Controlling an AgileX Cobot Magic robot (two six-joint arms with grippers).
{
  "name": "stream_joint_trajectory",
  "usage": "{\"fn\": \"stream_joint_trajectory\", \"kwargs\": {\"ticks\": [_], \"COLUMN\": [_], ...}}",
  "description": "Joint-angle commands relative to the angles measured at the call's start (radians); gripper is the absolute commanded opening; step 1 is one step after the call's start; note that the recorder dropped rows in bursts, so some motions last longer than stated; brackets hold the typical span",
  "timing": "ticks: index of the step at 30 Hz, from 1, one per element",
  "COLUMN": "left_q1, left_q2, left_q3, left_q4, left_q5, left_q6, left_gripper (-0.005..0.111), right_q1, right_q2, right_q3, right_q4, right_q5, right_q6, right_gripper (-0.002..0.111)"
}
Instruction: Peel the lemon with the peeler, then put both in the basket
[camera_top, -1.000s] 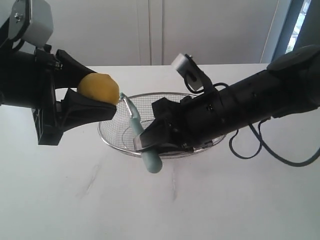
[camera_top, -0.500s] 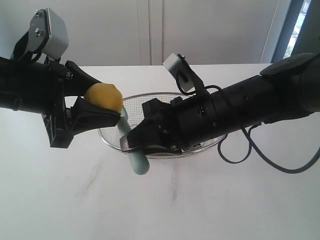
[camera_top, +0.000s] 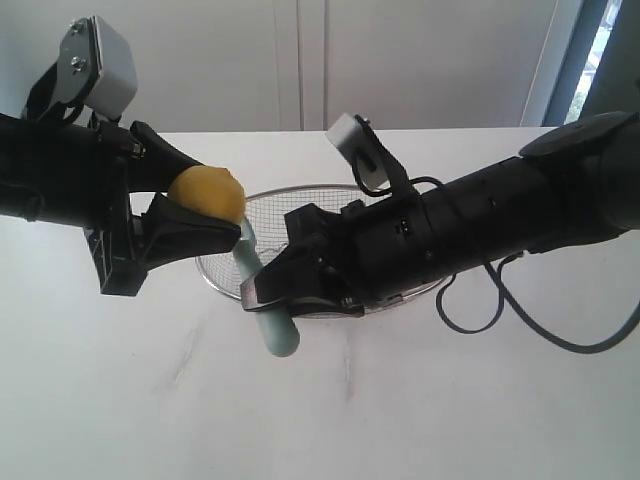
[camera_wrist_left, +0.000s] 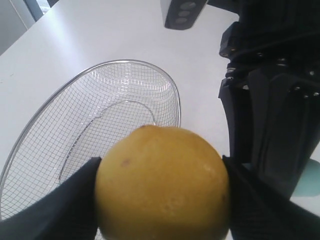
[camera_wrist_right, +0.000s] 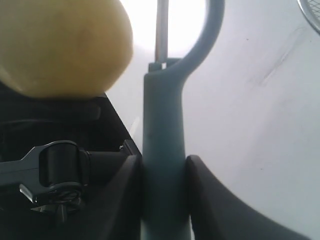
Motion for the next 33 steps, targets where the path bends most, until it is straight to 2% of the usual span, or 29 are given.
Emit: {"fn": "stream_joint_trajectory", "kwargs": {"ticks": [1,11,33], "left_q1": [-0.005,-0.005,-0.005], "left_q2": [-0.004,-0.004,-0.004], "left_q3": [0.001,0.001,0.001], "left_q4": [-0.033,-0.033,-0.030], "left_q5": [0.014,0.014,0.012], "left_q6": [0.002,0.002,-0.001], "left_gripper": [0.001,0.001,0.001], "right_q1": [0.003,0.003,0.003], "right_q2": [-0.001,-0.001,-0.001], "right_q3": [0.006,0.006,0.006], "right_q4": [0.014,0.010,0.038], "right_q5": [0.003,0.010,-0.013], "right_q6": [-0.013,-0.070,-0.064], "right_gripper": [0.000,0.000,0.000]}}
